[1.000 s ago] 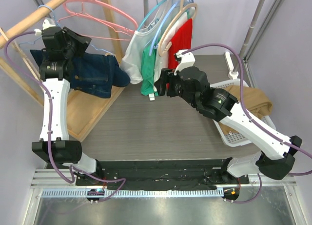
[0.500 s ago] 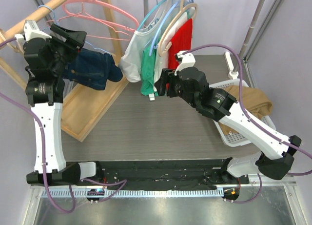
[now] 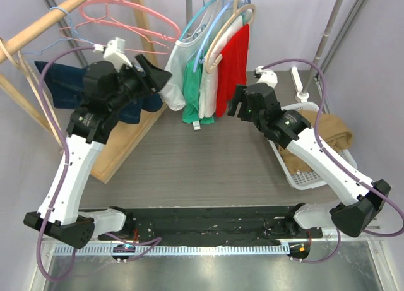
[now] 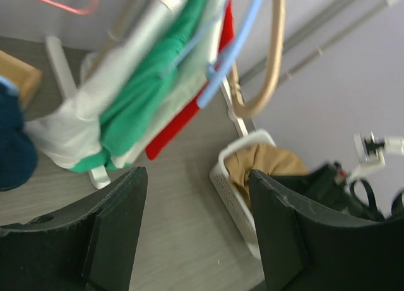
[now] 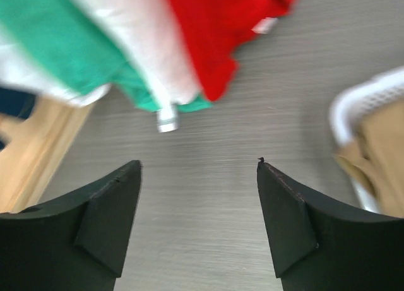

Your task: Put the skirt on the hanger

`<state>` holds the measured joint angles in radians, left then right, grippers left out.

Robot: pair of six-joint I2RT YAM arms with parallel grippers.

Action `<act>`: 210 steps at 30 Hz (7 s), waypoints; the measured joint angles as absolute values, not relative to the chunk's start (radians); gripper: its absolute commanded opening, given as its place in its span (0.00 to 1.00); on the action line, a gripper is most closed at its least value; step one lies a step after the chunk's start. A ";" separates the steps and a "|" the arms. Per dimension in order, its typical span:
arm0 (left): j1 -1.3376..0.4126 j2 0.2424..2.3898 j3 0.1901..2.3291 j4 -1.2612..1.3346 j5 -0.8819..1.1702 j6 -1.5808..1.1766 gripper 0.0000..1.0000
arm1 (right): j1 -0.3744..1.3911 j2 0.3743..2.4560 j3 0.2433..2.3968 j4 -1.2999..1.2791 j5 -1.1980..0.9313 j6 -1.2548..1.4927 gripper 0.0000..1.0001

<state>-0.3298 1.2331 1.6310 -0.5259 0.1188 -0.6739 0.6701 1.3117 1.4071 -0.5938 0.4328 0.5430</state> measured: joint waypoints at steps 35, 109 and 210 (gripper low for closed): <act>-0.806 1.359 1.230 -0.477 0.051 -0.594 0.74 | -0.194 1.415 1.015 -0.595 0.406 0.707 1.00; -0.915 1.173 0.915 -0.564 -0.393 -0.619 0.79 | 0.585 1.879 1.460 -0.601 -0.075 0.674 0.63; -0.841 1.364 1.370 -0.756 -0.648 -0.594 0.00 | 0.537 1.303 0.770 -0.265 -0.088 0.305 0.66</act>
<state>-0.8413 1.3636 1.3705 -0.7555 -0.6483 -0.5938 0.5365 1.3033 0.7700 -0.2646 -0.0879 0.3054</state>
